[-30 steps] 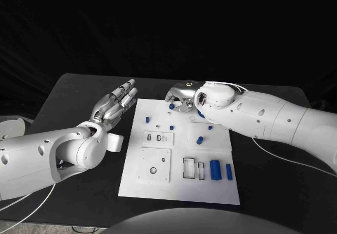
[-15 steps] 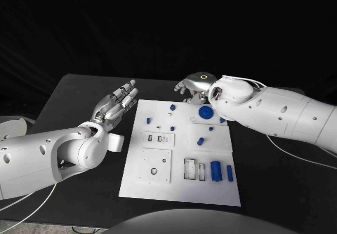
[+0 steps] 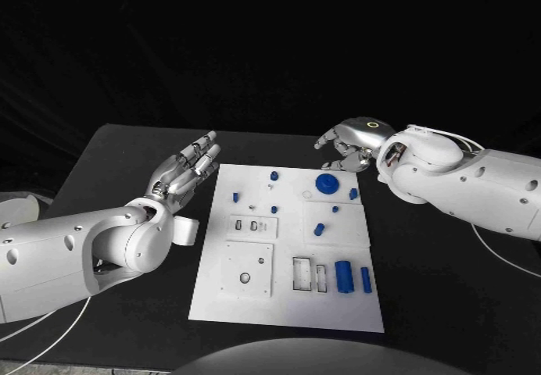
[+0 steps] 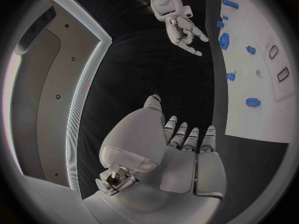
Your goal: Assemble the parts on the task board
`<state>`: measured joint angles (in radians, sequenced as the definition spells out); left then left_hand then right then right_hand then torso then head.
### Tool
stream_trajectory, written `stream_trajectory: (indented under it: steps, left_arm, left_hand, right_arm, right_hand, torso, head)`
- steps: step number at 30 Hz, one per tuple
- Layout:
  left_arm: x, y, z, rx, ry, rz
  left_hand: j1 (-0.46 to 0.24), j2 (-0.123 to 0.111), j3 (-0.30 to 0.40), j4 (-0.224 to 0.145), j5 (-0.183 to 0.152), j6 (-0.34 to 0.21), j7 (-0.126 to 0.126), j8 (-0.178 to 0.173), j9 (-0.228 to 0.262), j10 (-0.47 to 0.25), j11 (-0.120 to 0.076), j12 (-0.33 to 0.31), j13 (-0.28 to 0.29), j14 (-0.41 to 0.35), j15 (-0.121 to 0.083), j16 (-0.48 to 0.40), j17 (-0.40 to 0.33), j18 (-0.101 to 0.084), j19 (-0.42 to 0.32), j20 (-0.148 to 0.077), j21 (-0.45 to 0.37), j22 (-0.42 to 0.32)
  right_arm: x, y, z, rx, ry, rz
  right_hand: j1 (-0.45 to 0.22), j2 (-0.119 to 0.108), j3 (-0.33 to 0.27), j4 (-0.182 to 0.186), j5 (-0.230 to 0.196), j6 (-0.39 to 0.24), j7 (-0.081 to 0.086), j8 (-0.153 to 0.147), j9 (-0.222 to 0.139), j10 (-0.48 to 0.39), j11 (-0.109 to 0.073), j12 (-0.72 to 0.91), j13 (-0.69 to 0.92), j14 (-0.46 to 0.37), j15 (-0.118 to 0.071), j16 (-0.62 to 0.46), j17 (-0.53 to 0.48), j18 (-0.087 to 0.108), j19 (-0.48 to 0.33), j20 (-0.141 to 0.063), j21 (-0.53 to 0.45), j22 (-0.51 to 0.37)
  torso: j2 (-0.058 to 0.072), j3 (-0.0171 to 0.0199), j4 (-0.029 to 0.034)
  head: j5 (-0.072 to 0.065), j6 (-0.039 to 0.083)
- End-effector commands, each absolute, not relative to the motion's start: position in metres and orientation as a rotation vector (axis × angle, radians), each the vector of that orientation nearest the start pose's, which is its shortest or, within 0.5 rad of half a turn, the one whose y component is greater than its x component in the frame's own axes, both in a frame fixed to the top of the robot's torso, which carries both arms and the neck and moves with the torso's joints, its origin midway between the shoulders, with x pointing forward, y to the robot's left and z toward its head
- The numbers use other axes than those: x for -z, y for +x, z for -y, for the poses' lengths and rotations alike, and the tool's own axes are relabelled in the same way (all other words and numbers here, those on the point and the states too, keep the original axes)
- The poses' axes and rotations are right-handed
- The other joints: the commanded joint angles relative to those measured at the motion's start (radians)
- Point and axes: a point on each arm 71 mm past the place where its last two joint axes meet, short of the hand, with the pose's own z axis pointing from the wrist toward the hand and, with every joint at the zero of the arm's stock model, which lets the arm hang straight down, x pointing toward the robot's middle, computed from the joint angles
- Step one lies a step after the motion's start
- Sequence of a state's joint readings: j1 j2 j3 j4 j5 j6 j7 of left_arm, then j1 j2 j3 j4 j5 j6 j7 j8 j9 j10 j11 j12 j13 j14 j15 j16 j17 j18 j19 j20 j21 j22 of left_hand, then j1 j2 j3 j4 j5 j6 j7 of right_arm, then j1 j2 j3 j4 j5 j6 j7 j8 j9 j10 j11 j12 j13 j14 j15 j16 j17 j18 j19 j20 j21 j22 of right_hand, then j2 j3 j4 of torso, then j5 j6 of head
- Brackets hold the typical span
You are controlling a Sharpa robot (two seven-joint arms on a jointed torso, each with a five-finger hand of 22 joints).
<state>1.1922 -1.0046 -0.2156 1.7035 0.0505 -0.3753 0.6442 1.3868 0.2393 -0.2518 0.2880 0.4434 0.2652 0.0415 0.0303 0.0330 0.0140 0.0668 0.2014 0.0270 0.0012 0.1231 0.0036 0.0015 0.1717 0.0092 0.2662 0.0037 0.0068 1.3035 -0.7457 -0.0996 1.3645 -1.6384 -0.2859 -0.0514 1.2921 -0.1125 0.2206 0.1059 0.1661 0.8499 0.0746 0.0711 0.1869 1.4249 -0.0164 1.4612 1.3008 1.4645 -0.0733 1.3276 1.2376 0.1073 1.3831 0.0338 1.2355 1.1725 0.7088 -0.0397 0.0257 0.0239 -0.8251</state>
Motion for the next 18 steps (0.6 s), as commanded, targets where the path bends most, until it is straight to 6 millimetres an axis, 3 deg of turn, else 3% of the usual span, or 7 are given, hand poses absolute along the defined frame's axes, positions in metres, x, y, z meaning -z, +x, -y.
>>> stream_trajectory:
  steps: [1, 3, 9, 18]
  left_arm:
    - [0.215, 0.427, -0.241, 1.563, -1.111, -1.334]
    - [0.215, 0.428, -0.240, 1.564, -1.111, -1.335]
    - [0.216, 0.428, -0.240, 1.565, -1.112, -1.337]
    - [0.216, 0.428, -0.241, 1.560, -1.113, -1.336]
  left_hand:
    - [0.011, 0.000, 0.005, -0.001, 0.004, 0.001, 0.004, 0.007, 0.001, -0.001, 0.006, 0.005, 0.001, 0.000, 0.001, -0.002, 0.000, 0.009, 0.002, 0.006, 0.006, 0.001]
    - [0.012, 0.000, 0.005, -0.001, 0.005, 0.001, 0.004, 0.007, 0.001, 0.000, 0.008, 0.006, 0.001, 0.001, 0.001, -0.001, 0.000, 0.010, 0.002, 0.007, 0.007, 0.001]
    - [0.012, 0.001, 0.006, -0.001, 0.005, 0.001, 0.004, 0.007, 0.001, 0.000, 0.008, 0.006, 0.001, 0.001, 0.002, -0.001, 0.000, 0.010, 0.002, 0.007, 0.007, 0.001]
    - [0.012, 0.001, 0.006, -0.001, 0.005, 0.002, 0.003, 0.007, 0.001, 0.000, 0.009, 0.007, 0.002, 0.002, 0.003, 0.000, 0.000, 0.010, 0.002, 0.007, 0.007, 0.001]
  right_arm:
    - [0.174, 0.521, 0.203, -0.439, -0.346, -1.656]
    - [0.180, 0.520, 0.207, -0.426, -0.336, -1.672]
    - [0.191, 0.518, 0.211, -0.415, -0.324, -1.694]
    - [0.203, 0.518, 0.210, -0.418, -0.327, -1.722]
  right_hand:
    - [-0.028, 0.003, -0.025, 0.015, -0.002, -0.010, -0.002, -0.003, -0.001, 0.086, 0.001, 0.072, 0.213, 0.056, -0.004, 0.085, 0.118, -0.018, 0.017, -0.002, 0.027, 0.032]
    - [-0.039, 0.007, -0.040, 0.023, -0.002, -0.013, 0.001, -0.003, 0.000, 0.141, 0.003, 0.107, 0.266, 0.071, -0.003, 0.137, 0.190, -0.025, 0.033, -0.002, 0.054, 0.065]
    - [-0.050, 0.019, -0.070, 0.033, -0.002, -0.011, 0.004, -0.001, 0.002, 0.146, 0.005, 0.110, 0.270, 0.094, -0.001, 0.207, 0.287, -0.044, 0.071, 0.000, 0.132, 0.158]
    - [-0.041, 0.032, -0.083, 0.032, 0.028, 0.023, 0.009, 0.011, 0.017, 0.146, 0.009, 0.110, 0.270, 0.106, 0.003, 0.243, 0.333, -0.053, 0.083, 0.004, 0.169, 0.205]
  torso:
    - [-0.002, 0.0017, -0.0018]
    - [-0.002, 0.0025, -0.0012]
    - [-0.001, 0.0019, 0.0003]
    - [-0.001, 0.0000, -0.0008]
  head:
    - [-0.001, -0.003]
    - [0.000, -0.001]
    - [0.001, -0.003]
    - [0.002, -0.009]
